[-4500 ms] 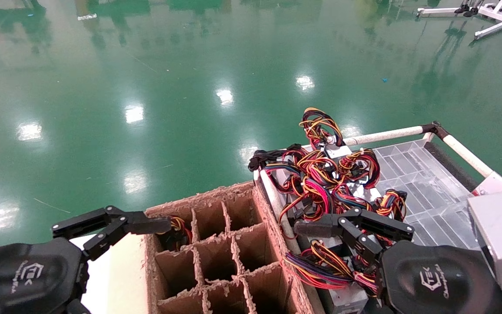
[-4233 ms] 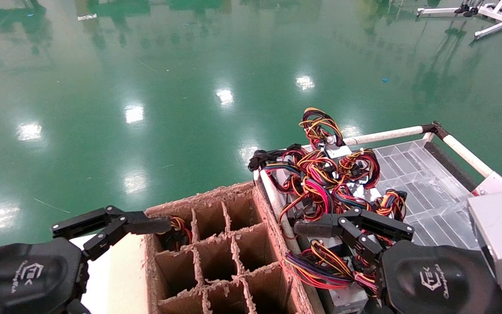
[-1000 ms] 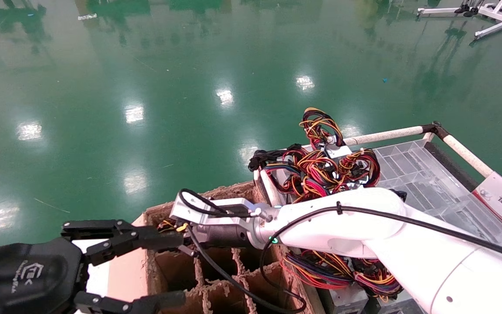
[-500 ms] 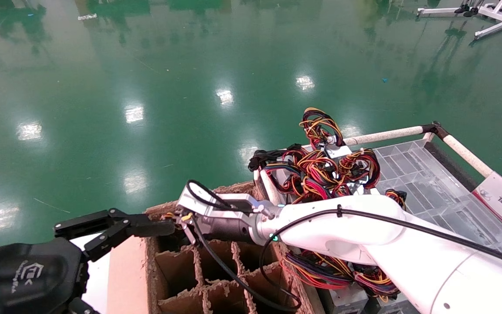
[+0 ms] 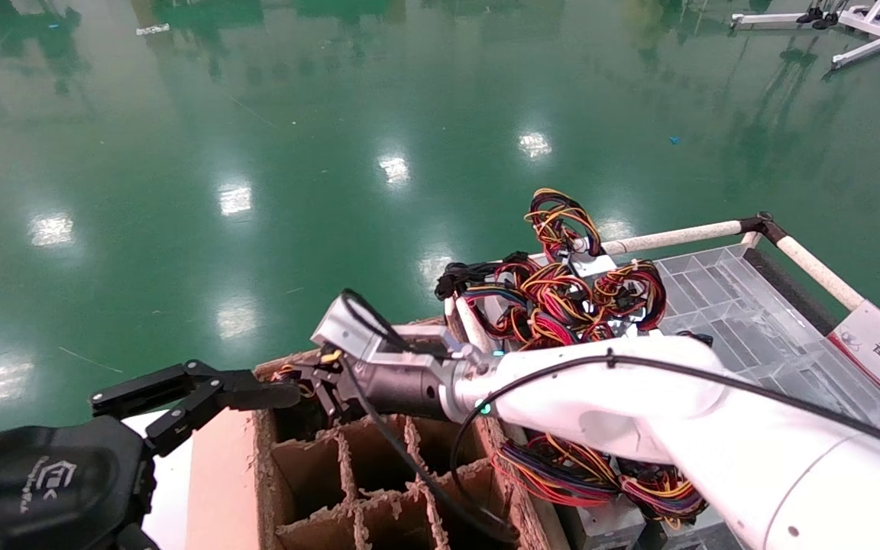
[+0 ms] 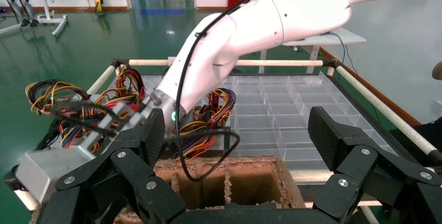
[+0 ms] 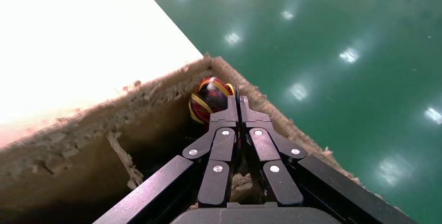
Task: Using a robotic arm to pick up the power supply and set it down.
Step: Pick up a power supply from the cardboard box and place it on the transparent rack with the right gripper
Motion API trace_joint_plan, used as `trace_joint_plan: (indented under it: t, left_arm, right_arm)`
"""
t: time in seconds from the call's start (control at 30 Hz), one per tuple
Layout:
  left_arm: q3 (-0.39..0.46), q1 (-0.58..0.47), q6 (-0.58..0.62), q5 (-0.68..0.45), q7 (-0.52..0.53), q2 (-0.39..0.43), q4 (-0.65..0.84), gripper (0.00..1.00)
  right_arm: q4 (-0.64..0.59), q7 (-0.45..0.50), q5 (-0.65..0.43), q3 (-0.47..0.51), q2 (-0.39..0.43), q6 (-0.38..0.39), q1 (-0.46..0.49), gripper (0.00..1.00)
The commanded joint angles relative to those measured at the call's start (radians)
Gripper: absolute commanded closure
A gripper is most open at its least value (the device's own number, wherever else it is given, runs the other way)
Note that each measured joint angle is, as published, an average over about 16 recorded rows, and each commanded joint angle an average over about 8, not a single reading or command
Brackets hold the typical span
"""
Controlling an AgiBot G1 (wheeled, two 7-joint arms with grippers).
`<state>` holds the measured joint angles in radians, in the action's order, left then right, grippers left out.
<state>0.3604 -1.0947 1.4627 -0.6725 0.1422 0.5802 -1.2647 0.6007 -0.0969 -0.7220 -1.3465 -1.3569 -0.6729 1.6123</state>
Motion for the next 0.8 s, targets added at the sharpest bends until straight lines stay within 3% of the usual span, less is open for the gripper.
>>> trace_joint_plan:
  t: [0.03, 0.4, 0.8]
  left_arm:
    - [0.000, 0.000, 0.000, 0.000, 0.000, 0.000, 0.000, 0.00]
    - [0.000, 0.000, 0.000, 0.000, 0.000, 0.000, 0.000, 0.00]
    - [0.000, 0.000, 0.000, 0.000, 0.000, 0.000, 0.000, 0.00]
  right_arm:
    - [-0.009, -0.003, 0.020, 0.006, 0.003, -0.021, 0.006, 1.00]
    - [-0.118, -0.073, 0.140, 0.078, 0.032, -0.254, 0.030, 1.00]
    - [-0.268, -0.135, 0.328, 0.200, 0.093, -0.628, 0.039, 1.00]
